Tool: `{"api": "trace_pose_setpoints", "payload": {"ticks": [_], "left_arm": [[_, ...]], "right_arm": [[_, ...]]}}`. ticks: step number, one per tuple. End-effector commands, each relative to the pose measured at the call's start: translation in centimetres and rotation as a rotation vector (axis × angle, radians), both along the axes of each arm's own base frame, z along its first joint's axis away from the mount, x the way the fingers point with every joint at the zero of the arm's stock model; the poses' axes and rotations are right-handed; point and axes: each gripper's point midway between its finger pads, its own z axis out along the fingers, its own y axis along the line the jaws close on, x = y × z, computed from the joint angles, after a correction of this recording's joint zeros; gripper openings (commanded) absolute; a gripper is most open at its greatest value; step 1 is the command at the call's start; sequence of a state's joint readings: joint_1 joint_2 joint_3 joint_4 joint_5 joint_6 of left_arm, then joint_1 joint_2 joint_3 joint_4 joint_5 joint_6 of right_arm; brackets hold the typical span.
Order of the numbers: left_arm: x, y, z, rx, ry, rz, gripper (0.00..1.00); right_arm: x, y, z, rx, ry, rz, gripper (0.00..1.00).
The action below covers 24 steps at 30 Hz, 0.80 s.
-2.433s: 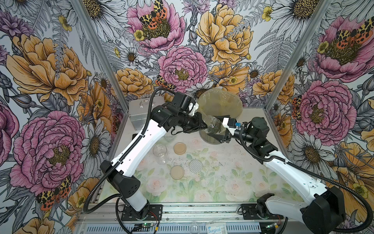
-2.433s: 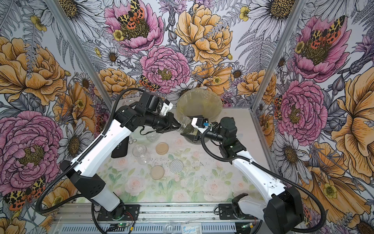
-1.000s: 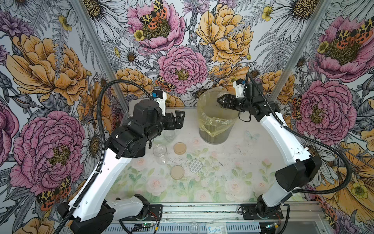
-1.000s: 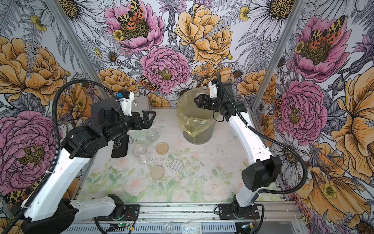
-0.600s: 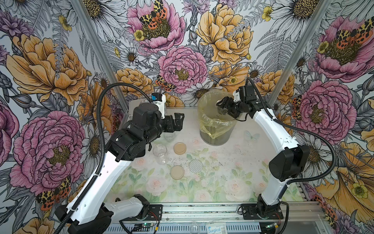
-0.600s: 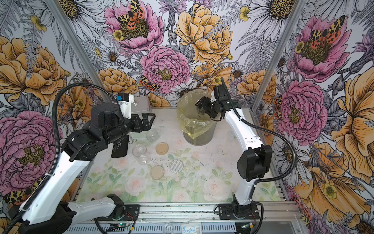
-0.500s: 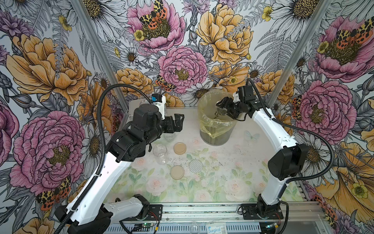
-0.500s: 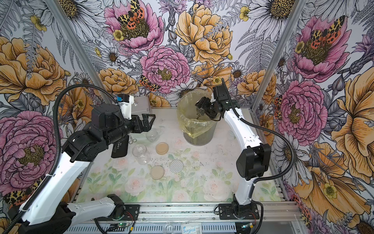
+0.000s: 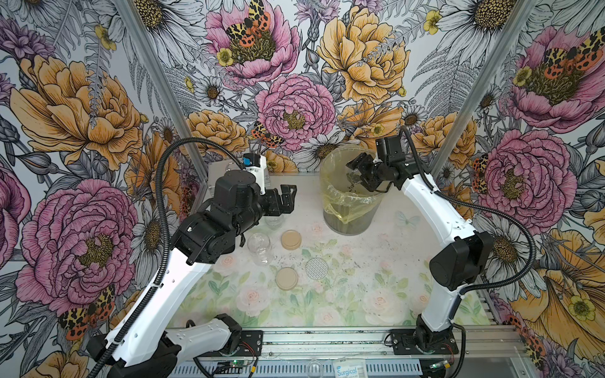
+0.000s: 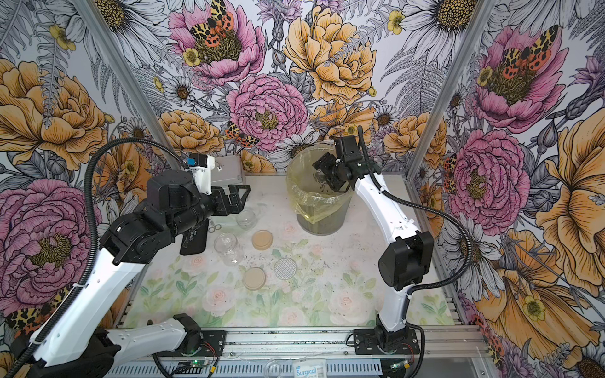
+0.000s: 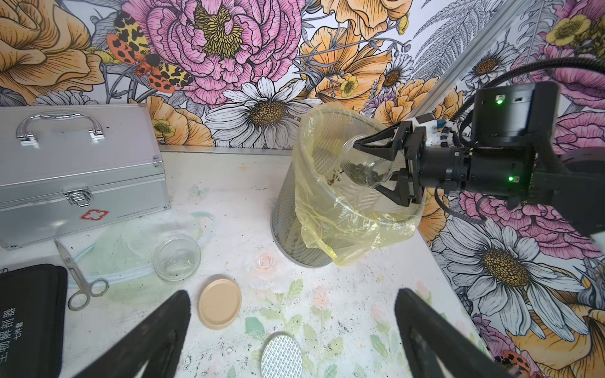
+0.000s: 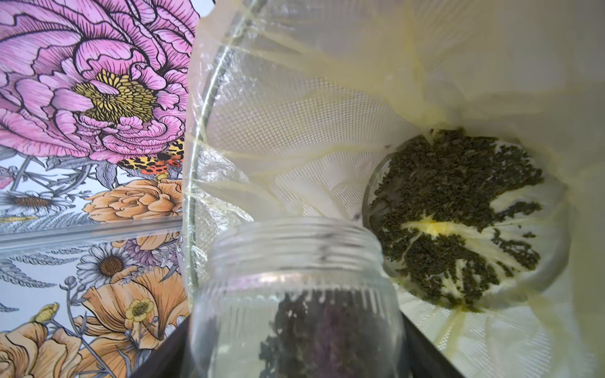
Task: Empty moldy tea leaves from jars
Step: Pour the moldy tea leaves from the jar into the trash bin.
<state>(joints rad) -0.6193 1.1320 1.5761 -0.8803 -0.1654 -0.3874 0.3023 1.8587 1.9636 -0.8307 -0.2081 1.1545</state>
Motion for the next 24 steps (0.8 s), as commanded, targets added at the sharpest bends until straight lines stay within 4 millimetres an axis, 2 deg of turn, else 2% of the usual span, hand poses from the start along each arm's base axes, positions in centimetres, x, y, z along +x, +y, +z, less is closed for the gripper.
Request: {"api": "trace_pose_setpoints", "payload": {"ticks": [1,9,16,24], "left_arm": [[0.0,0.5,0.7,-0.021,-0.029,0.025,0.99],[-0.2,0.8,0.8,-0.027,-0.031,0.033,0.99],[-0.1,0.7,0.7,-0.025,-0.029,0.036,0.99],[-0.2,0.9,0.6,-0.019,-0.032,0.039,0.99]], "right_arm": [[1.5,-0.4,1.9,0.085,-0.017,-0.140,0.00],[1.2,0.4,-0.5,0.235,0.138,-0.298,0.00],[0.4,0.1,-2.1,0.317,0.233,-0.424,0.00],[0.0,-0.8,-2.4,0.381,0.252,-0.561,0.00]]}}
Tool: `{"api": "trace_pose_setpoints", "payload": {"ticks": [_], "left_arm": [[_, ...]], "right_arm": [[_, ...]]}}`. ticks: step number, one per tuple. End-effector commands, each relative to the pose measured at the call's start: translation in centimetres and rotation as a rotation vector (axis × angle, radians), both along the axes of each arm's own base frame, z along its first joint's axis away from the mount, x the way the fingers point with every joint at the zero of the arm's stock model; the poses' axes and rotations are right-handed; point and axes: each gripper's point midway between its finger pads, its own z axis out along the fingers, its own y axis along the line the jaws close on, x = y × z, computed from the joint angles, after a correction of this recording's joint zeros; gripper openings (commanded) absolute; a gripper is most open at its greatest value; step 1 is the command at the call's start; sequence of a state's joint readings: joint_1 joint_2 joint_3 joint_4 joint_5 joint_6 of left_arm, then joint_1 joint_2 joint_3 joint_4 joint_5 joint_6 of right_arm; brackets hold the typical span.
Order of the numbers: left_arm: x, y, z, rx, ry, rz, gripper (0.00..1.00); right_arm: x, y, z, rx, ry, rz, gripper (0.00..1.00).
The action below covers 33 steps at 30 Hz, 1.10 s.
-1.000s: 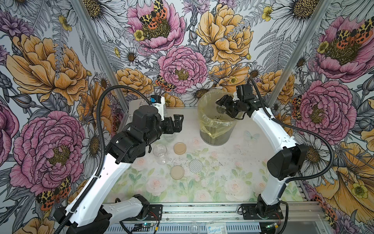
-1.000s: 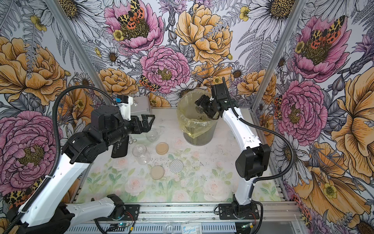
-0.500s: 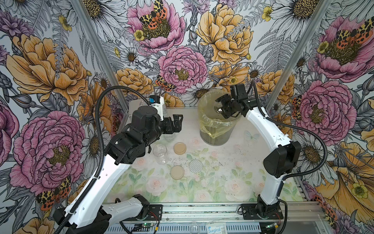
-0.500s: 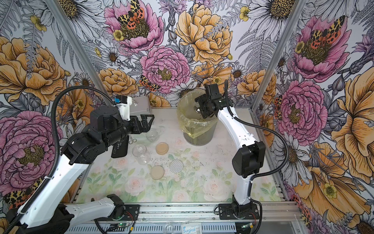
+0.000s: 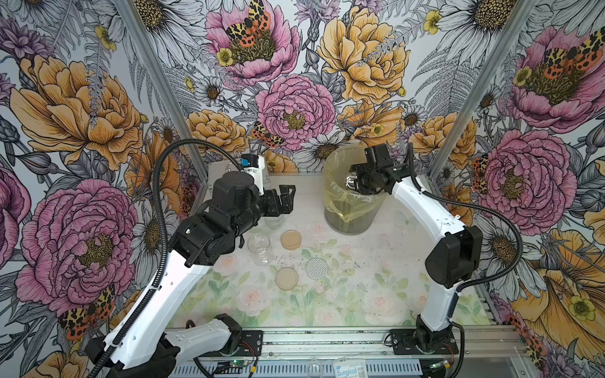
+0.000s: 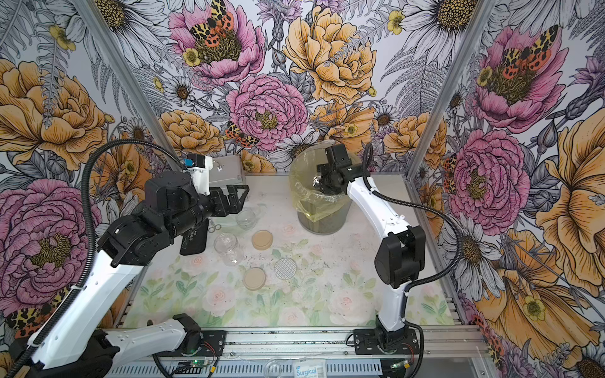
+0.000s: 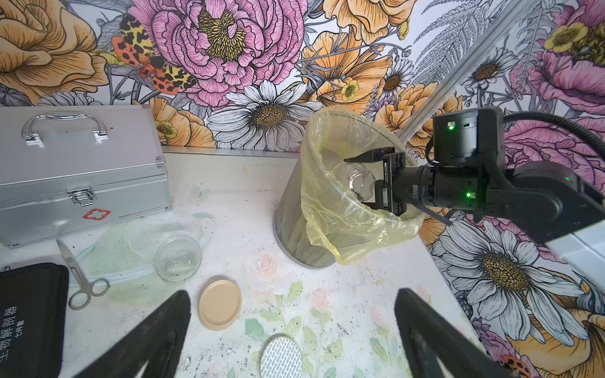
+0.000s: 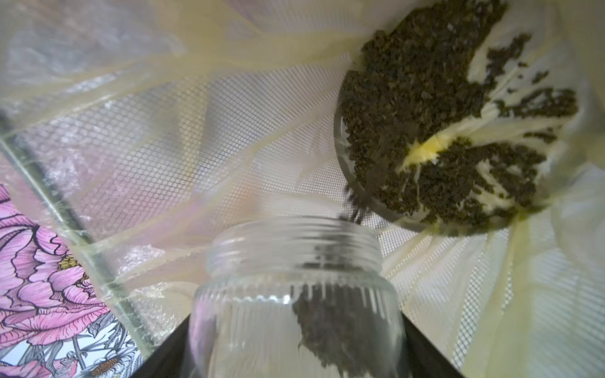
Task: Empty moldy tea leaves from jars
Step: Pour the moldy tea leaves from the jar into the trash bin.
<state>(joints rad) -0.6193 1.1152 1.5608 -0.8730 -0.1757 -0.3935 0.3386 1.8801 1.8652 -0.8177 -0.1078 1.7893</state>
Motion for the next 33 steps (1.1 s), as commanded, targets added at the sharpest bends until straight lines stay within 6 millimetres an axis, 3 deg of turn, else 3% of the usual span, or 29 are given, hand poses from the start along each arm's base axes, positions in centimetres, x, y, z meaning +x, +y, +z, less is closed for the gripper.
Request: {"api": "trace_pose_setpoints", "payload": {"ticks": [1,6,14,17,25,33], "left_arm": [[0.0,0.6,0.5,-0.012,-0.025,0.029,0.99],[0.2,0.5,0.3,-0.007,-0.020,0.029,0.99],[0.0,0.7,0.7,-0.012,-0.027,0.031,0.99],[-0.1,0.8,0.7,-0.018,-0.028,0.033,0.99],[-0.4,0.9,0.8,-0.030,-0.029,0.035,0.99],[-0.4,0.9,0.8,-0.034,-0.026,0.033,0.99]], "right_arm": [[0.4,-0.7,2.8,0.061,-0.061,-0.107,0.00],[0.6,0.1,3.9,0.095,-0.071,-0.151,0.00],[0.7,1.2,7.1,0.191,-0.135,-0.234,0.00],[0.8,1.1,6.5,0.223,-0.123,-0.277,0.00],[0.5,1.4,2.4,0.245,-0.022,-0.321,0.00],[0.8,0.5,5.0,0.250,-0.102,-0.363,0.00]]}}
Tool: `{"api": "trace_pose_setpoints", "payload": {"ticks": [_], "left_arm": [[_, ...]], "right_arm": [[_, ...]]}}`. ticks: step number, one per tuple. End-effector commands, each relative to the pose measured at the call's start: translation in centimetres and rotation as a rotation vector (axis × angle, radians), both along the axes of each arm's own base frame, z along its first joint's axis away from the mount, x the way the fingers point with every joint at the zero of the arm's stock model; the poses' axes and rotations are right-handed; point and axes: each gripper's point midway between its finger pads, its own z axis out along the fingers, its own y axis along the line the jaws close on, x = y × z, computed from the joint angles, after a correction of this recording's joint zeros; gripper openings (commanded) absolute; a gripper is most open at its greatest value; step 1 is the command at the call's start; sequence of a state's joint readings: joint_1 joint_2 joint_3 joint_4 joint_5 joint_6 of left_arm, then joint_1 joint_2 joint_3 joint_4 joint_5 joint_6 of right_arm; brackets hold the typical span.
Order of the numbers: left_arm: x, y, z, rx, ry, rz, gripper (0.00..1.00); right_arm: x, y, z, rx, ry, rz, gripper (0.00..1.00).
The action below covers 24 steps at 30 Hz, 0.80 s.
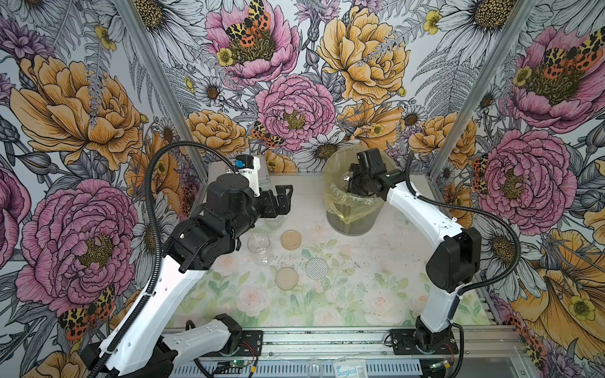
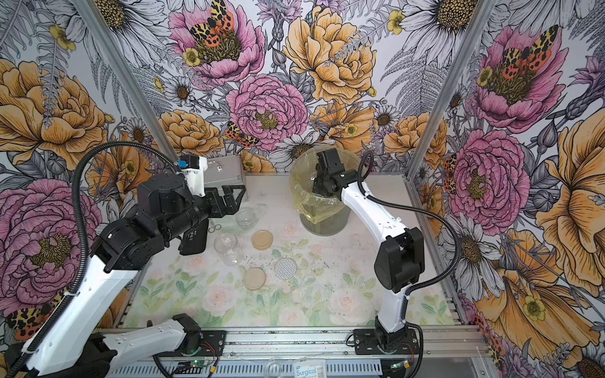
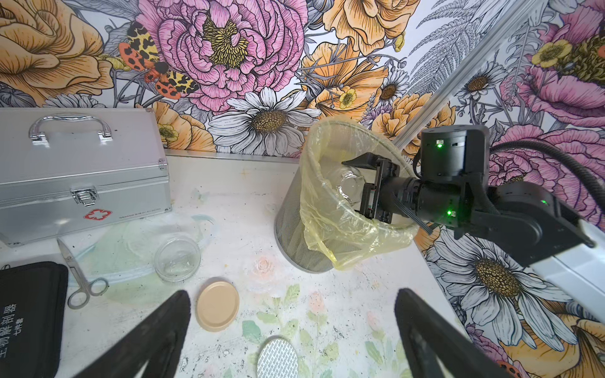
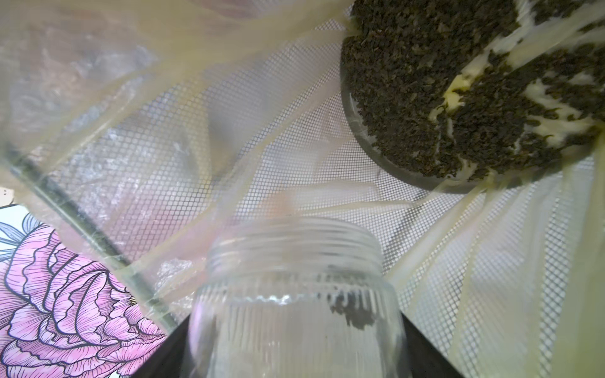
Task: Empty moldy tea leaves from jars
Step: Pour the moldy tea leaves from the jar into the trash bin.
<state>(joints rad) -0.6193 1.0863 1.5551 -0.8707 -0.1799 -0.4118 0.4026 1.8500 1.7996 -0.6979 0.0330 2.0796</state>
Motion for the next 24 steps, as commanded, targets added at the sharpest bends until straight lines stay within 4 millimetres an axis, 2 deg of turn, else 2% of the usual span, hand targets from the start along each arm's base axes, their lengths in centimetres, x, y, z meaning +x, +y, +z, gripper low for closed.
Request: {"api": "trace_pose_setpoints", "payload": {"ticks": [1,5,10,15,19,21,24], "left_arm": [[0.2,0.4,0.1,-0.006,-0.011,0.022,0.99],[0.3,0.3,0.0,-0.006,-0.008,0.021,0.99],[0.2,0.5,0.0,-0.006,-0.010,0.028,0.99],[0.2,0.4,-0.1,-0.009,-0.006,0.024,0.99],[0.3,0.2,-0.1,-0.012,-0.001,0.021,0.99],[0.3,0.1,-0.2,-0.011,0.002,0.017,0.99],[0.3,0.0,-0.2,-0.015,0.006,0.016,0.99]], "right_arm": [[0.4,-0.5,4.4,0.124,-0.080,-0.121,0.00],[0.6,-0.3,5.9,0.141,-0.109,-0.118,0.00],[0.2,-1.0,8.1,0.138,-0.164,-0.142,0.00],[-0.6,-1.4,8.9,0.135,-0.180,-0.143,0.00],[-1.0,-1.6,7.8,0.147,-0.146,-0.127,0.00],[-1.4,-1.2,8.3,0.151,-0.153,-0.108,0.00],[-1.3,-2.0,8.2,0.132,-0.160,-0.139,0.00]]}}
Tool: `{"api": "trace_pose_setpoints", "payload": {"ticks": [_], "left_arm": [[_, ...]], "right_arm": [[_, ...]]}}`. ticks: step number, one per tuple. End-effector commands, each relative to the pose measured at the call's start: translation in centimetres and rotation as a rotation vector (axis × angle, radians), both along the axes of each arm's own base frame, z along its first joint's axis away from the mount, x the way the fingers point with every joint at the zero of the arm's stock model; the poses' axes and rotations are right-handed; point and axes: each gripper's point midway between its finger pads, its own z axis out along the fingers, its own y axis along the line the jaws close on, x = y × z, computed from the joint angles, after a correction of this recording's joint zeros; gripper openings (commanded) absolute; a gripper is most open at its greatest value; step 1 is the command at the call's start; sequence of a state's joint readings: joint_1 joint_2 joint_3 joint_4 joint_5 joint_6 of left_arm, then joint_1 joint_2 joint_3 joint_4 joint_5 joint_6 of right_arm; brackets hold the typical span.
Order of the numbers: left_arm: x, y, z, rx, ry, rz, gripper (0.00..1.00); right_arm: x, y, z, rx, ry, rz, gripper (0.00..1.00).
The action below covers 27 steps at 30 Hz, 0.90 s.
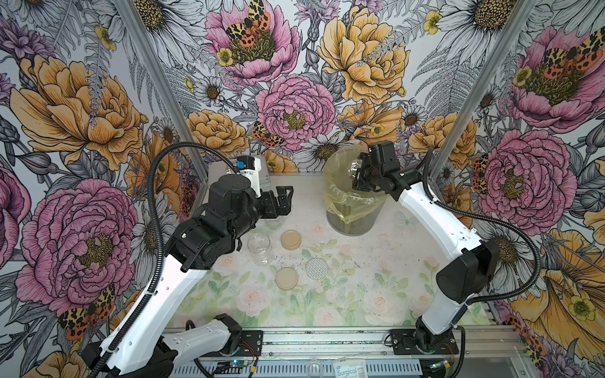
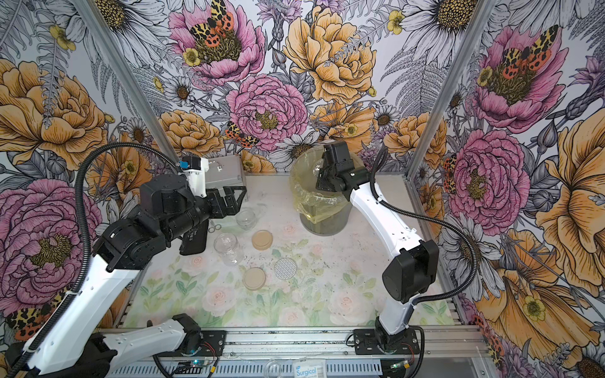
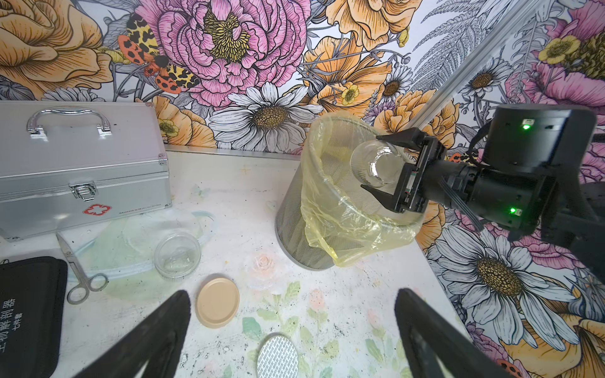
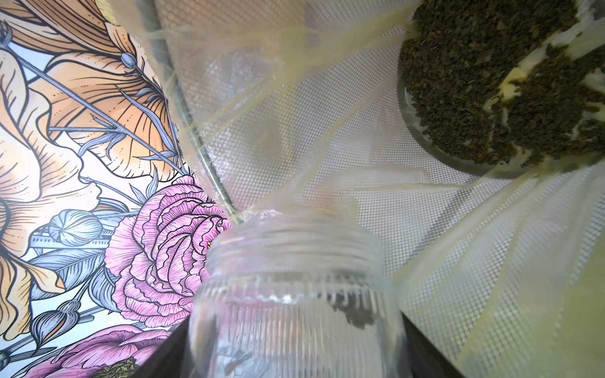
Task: Empty moldy tea leaves from jars
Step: Pour the moldy tea leaves from the jar into the trash bin.
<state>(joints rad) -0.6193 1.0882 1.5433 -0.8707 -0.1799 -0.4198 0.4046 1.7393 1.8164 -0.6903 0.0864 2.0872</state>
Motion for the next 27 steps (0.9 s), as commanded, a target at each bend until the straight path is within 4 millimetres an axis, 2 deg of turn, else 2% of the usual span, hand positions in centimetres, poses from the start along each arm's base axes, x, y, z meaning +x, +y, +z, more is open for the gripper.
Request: {"api": "trace_pose_setpoints", "payload": {"ticks": [1,3,6,9,10,13,15,18,19,22,24,27], "left_arm": [[0.2,0.1,0.3,-0.019,-0.009,0.013,0.99],[0.2,0.1,0.3,-0.016,-0.008,0.011,0.99],[0.1,0.2,0.2,-0.017,-0.008,0.018,0.99],[0.2,0.0,0.1,-0.015,-0.005,0.007,0.99],[0.2,-0.1,0.3,-0.015,-0.008,0.000,0.99],[0.2,-0.3,0.8,-0.008,-0.020,-0.017,0.99],[0.2,-0.3,1.3,-0.005,-0.033,-0.021,0.99],[0.0,-0.4,2.4,0.002,-0.062,-0.042,0.99],[-0.1,-0.5,2.7,0.005,-0.070,-0.056,0.99],[-0.2,-1.1,3.3,0.003,-0.070,-0.098,0.99],[0.0,-1.4,3.4,0.000,-0.035,-0.111,0.99],[0.4,-2.0,3.6,-0.024,0.018,-0.119,0.99]], "right_arm": [[0.0,-0.7,1.4,0.123,-0.012,-0.083,0.00],[0.3,-0.5,1.4,0.129,-0.009,-0.067,0.00],[1.0,-0.6,3.4,0.061,-0.085,-0.036,0.00],[2.3,-1.4,7.6,-0.145,-0.247,0.061,0.00],[2.6,-1.5,9.7,-0.237,-0.326,0.108,0.00],[2.9,-0.3,14.7,-0.458,-0.536,0.283,0.00],[2.3,0.8,16.7,-0.578,-0.657,0.405,0.00],[0.4,2.9,18.8,-0.731,-0.876,0.606,0.00],[-0.8,4.2,19.8,-0.768,-1.014,0.684,0.00],[-4.3,5.9,21.2,-0.860,-1.300,0.798,0.00],[-6.9,6.5,21.3,-0.927,-1.458,0.856,0.00],[-8.9,6.3,20.4,-1.039,-1.555,0.902,0.00]]}}
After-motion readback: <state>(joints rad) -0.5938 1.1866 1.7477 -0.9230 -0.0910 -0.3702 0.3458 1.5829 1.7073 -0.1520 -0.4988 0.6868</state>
